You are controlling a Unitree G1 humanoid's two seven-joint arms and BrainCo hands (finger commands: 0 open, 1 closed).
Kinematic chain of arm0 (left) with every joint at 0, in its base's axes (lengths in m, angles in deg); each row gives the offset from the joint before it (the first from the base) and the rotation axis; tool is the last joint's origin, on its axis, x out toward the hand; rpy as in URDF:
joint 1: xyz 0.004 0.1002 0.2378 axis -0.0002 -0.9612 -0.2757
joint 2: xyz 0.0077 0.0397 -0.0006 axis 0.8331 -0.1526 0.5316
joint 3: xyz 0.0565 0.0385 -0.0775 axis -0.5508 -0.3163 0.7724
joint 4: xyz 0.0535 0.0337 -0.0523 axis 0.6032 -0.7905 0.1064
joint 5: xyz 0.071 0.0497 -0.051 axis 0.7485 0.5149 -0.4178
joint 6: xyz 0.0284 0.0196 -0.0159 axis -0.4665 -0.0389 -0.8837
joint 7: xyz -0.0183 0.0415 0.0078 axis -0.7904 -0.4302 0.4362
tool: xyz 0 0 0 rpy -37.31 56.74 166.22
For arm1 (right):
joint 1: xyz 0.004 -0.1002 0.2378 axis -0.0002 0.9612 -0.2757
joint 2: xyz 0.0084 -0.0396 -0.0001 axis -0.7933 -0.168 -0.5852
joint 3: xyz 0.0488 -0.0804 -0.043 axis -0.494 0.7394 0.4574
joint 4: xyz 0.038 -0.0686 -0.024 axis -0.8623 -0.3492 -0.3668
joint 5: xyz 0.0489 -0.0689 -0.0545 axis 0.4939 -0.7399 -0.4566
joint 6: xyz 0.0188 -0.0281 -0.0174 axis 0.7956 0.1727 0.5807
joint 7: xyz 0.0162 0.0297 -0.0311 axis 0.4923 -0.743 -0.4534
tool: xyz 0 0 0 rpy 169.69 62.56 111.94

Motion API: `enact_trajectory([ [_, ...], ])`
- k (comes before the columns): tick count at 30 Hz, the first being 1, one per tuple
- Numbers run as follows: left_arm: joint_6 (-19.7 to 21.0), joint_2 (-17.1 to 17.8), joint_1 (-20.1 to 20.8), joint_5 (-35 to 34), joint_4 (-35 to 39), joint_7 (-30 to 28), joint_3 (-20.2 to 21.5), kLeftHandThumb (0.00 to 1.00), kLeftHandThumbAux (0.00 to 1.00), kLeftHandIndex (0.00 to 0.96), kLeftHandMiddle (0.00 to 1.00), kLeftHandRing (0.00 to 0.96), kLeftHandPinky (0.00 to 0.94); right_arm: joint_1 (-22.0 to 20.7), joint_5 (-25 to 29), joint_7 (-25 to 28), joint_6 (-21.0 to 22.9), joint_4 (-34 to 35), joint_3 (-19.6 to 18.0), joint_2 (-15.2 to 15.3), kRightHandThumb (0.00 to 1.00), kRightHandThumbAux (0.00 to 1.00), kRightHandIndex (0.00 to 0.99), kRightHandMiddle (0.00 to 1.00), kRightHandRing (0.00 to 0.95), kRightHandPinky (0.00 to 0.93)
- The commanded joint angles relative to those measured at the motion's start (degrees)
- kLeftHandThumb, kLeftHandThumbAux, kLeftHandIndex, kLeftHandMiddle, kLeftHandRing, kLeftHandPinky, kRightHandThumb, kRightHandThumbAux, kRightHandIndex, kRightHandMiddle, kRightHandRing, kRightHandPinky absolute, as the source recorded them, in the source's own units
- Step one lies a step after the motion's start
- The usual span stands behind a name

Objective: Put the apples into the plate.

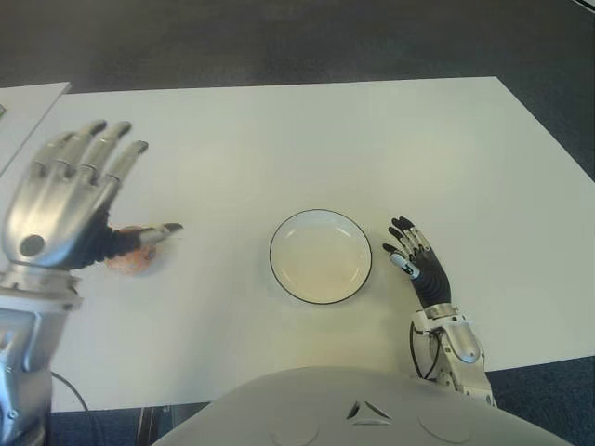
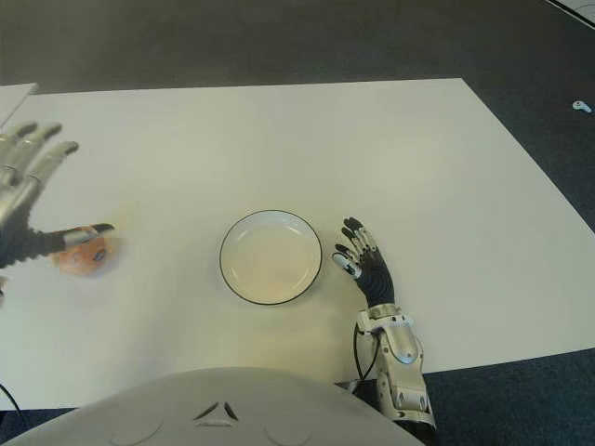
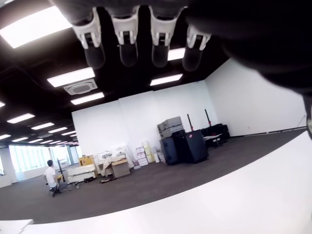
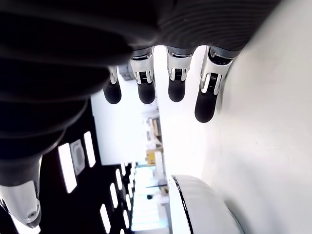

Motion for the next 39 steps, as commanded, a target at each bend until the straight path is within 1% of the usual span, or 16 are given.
enact_trajectory([
  [1, -2.51, 1.51, -1.44, -0.95, -3.9, -1.14, 1.35, 0.317, 0.287, 0.151, 0.065, 0.045, 0.084, 0.96, 0.14, -0.06, 1.53, -2.87, -0.54, -0.27, 0.198, 0.594, 0.033, 0.0, 0.0, 0.0],
  [4, -4.63, 3.11, -2.03, -0.77, -8.71, 0.23, 1.81, 0.322, 0.278, 0.157, 0.067, 0.049, 0.088, 1.03, 0.07, -0.26, 1.32, -3.03, -0.74, -0.35, 0.201, 0.588, 0.047, 0.003, 0.0, 0.0],
  [6, -6.17, 4.97, -2.09, -0.43, -13.17, 0.8, 1.86, 0.321, 0.274, 0.157, 0.067, 0.05, 0.089, 1.2, -0.16, -0.46, 1.32, -2.99, -0.85, -0.31, 0.202, 0.585, 0.055, 0.01, 0.0, 0.002],
  [10, -9.08, 9.1, -0.83, 0.1, -25.01, 3.87, 0.2, 0.308, 0.267, 0.142, 0.058, 0.043, 0.077, 1.29, -0.39, -0.68, 1.34, -2.99, -1.21, -0.24, 0.202, 0.583, 0.063, 0.021, 0.0, 0.013],
  [12, -9.61, 10.26, -0.55, 0.05, -27.55, 4.33, -0.12, 0.3, 0.262, 0.12, 0.042, 0.03, 0.066, 1.29, -0.61, -0.73, 1.17, -3.21, -1.43, -0.11, 0.2, 0.586, 0.064, 0.025, 0.0, 0.012],
  [16, -11.1, 12.15, -0.79, 0.11, -30.32, 6.09, -0.06, 0.289, 0.259, 0.088, 0.019, 0.013, 0.059, 1.15, -1.39, -0.56, 0.6, -4.09, -1.69, 0.41, 0.192, 0.593, 0.059, 0.023, 0.0, 0.004],
  [20, -12.13, 13.29, -1.31, 0.39, -32.39, 7.98, -0.28, 0.278, 0.261, 0.053, 0.003, 0.002, 0.06, 0.97, -1.4, -0.4, -0.01, -4.89, -1.95, 0.41, 0.181, 0.598, 0.051, 0.016, 0.0, 0.0],
  [28, -11.5, 13.48, -1.93, 0.09, -34.74, 9.08, -2.22, 0.262, 0.256, 0.022, 0.0, 0.0, 0.057, 0.64, -1.33, -0.36, -0.46, -5.79, -2.15, 0.34, 0.188, 0.595, 0.06, 0.02, 0.0, 0.0],
  [33, -11.56, 14.11, -2.0, 0.05, -35.33, 9.2, -2.99, 0.257, 0.255, 0.005, 0.0, 0.0, 0.014, 0.53, -1.47, -0.46, -0.5, -6.07, -2.25, 0.45, 0.192, 0.592, 0.062, 0.024, 0.0, 0.0],
  [39, -12.16, 16.5, -1.82, 1.63, -37.01, 9.45, -4.75, 0.255, 0.26, 0.0, 0.0, 0.0, 0.001, 0.18, -1.78, -0.54, -1.29, -6.95, -2.38, 0.56, 0.182, 0.597, 0.058, 0.025, 0.0, 0.003],
])
